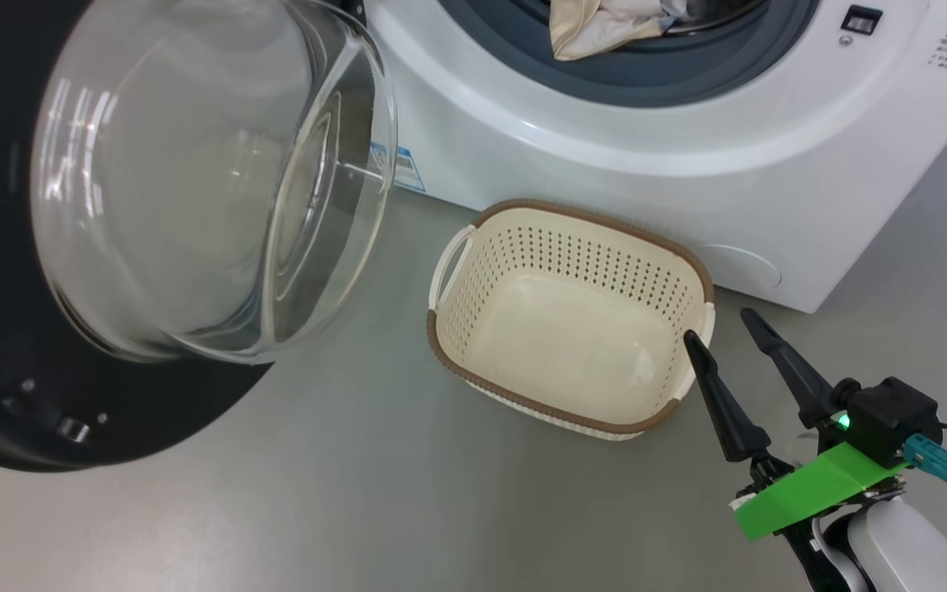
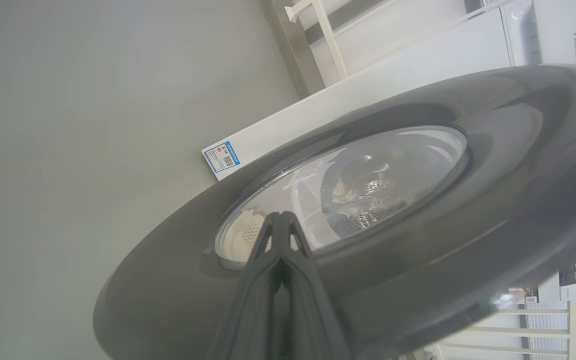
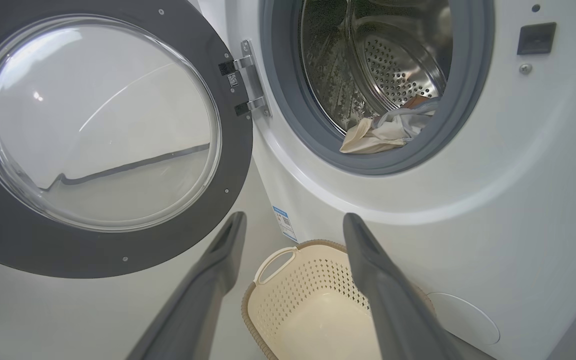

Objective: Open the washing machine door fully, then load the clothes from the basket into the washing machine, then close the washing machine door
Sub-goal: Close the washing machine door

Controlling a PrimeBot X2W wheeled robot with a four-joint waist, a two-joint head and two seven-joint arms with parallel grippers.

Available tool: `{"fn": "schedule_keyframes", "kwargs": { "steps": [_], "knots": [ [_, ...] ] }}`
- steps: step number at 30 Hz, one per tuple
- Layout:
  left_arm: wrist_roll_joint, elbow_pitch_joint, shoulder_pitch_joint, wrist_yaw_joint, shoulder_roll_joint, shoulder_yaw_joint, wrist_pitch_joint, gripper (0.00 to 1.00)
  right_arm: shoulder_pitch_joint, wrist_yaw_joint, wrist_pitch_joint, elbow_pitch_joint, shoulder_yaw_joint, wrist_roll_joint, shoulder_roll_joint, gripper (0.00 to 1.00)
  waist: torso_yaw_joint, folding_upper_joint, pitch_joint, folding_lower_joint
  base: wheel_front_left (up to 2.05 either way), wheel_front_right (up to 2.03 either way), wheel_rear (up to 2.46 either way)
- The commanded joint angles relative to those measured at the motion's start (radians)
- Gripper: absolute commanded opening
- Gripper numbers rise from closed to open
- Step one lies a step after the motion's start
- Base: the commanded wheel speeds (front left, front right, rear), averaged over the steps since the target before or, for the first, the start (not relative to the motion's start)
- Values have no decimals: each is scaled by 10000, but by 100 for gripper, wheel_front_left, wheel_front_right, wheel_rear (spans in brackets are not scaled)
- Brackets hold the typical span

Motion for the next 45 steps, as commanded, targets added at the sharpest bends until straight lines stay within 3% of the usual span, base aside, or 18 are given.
{"fn": "schedule_keyframes", "kwargs": {
  "steps": [1, 27, 37, 45],
  "knots": [
    [-40, -432, 75, -54, 570, 234, 160, 0, 168, 56, -82, -260, 103, 45, 29, 100, -37, 0, -183, 0, 0, 0, 0],
    [137, -3561, 1714, -54, -235, -320, 902, 0, 818, 56, -82, -516, -850, 17, 588, 100, -706, 0, -990, 0, 0, 0, 0],
    [220, -4457, 2329, -54, -652, -504, 707, 0, 1141, 56, -82, -619, -1171, 6, 772, 100, -1193, 0, -1256, 0, 0, 0, 0],
    [454, -5271, 2619, -54, -1342, -1011, 46, 0, 1187, 56, -82, -712, -1355, -29, 847, 100, -1781, 0, -1251, 0, 0, 0, 0]
  ]
}}
